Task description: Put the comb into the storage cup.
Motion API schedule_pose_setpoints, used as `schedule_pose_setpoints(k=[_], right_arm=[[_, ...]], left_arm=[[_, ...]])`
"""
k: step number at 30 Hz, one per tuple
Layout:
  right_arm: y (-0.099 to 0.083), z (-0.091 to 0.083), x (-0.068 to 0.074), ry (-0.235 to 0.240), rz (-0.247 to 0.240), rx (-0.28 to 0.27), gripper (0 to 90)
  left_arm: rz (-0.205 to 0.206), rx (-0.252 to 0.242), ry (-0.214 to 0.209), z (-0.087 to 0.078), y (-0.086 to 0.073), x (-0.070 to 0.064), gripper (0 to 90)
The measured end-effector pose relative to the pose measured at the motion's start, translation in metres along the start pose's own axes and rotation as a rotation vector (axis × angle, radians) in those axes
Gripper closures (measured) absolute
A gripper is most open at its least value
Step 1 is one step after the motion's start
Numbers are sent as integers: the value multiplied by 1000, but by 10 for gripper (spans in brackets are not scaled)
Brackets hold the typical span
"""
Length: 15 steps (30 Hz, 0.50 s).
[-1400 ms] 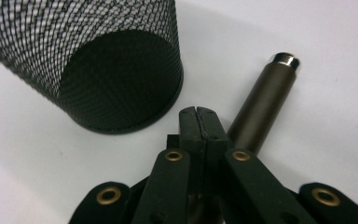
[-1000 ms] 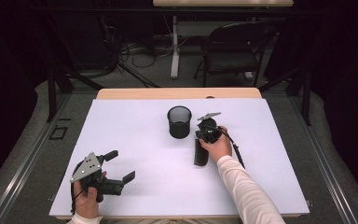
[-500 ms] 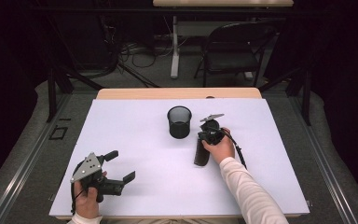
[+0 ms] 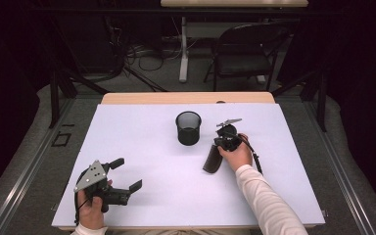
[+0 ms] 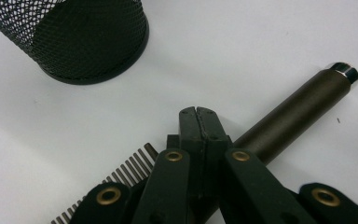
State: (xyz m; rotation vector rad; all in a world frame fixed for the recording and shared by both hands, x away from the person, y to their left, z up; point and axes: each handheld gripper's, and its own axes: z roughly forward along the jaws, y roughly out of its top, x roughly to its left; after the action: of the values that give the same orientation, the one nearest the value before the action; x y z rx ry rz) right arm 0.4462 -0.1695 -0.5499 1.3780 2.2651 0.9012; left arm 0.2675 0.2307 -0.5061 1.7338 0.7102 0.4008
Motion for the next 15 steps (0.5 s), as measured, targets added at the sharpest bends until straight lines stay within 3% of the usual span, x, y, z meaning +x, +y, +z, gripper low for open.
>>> schedule_pose_setpoints(k=[15], right_arm=[[-7,-10,-8,-4,12,8,900]], left_arm=[[2,6,-2,0,0,0,2]])
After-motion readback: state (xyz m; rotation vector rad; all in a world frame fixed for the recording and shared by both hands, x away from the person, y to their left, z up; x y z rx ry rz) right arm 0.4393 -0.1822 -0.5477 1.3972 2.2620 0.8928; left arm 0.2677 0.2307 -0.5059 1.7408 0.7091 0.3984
